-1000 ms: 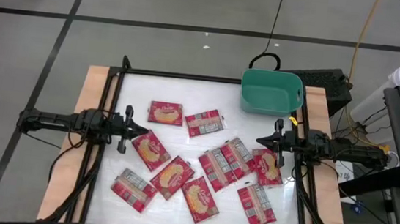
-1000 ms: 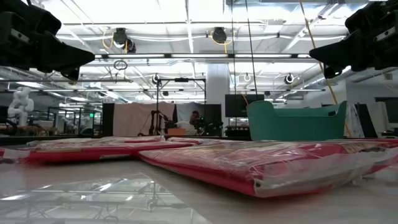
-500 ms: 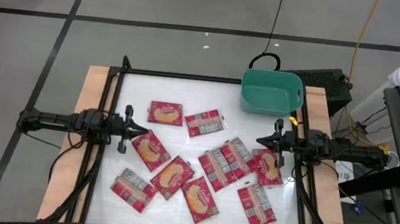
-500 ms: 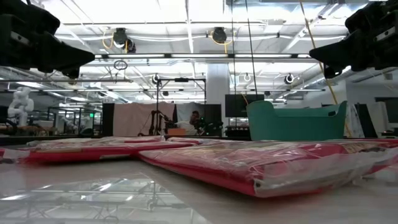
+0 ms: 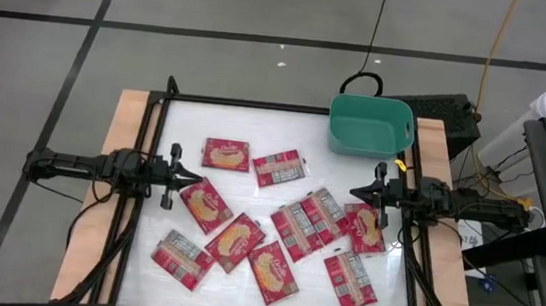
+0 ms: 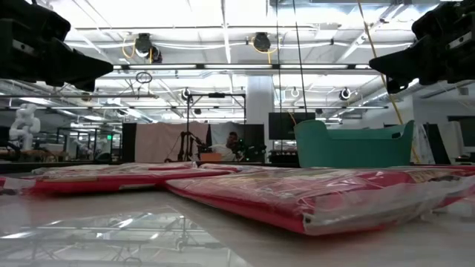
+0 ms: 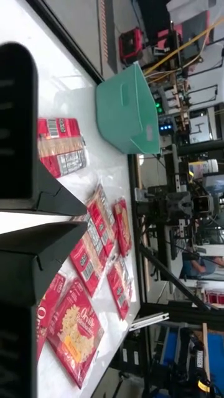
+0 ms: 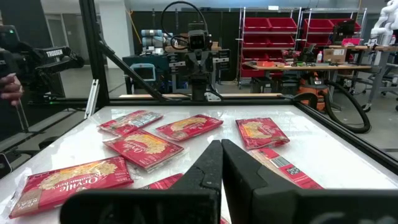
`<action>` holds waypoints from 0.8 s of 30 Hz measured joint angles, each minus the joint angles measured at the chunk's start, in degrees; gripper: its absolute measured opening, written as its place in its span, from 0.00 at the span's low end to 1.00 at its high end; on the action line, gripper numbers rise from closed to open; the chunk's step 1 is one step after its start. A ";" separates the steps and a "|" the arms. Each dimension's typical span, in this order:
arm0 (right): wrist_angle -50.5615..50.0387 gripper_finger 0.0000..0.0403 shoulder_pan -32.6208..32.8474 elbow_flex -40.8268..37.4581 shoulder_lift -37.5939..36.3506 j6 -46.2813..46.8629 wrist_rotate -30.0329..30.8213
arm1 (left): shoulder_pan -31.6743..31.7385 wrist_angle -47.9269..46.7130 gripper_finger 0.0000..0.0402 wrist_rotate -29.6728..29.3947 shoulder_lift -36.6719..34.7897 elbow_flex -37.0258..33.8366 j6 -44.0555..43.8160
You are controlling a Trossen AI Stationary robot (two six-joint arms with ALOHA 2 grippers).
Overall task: Sort popcorn bags into baskets
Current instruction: Put the red popcorn bag into the green bin
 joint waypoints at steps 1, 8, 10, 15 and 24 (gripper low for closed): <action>0.02 0.00 0.01 0.00 0.00 0.00 0.00 | 0.00 0.04 0.08 -0.02 0.01 0.00 -0.46; 0.02 0.00 0.01 -0.01 0.00 0.00 0.00 | 0.01 0.19 0.08 -0.04 0.01 0.00 -3.08; 0.01 0.00 0.00 0.00 0.00 0.00 0.00 | 0.01 0.21 0.08 -0.02 0.00 0.00 -3.24; 0.02 0.00 0.01 -0.02 0.00 -0.02 0.00 | 0.00 0.69 0.08 -0.10 -0.01 0.00 -11.35; 0.03 0.00 -0.01 -0.02 0.00 -0.02 0.00 | 0.00 1.97 0.08 -2.89 0.40 3.31 -16.30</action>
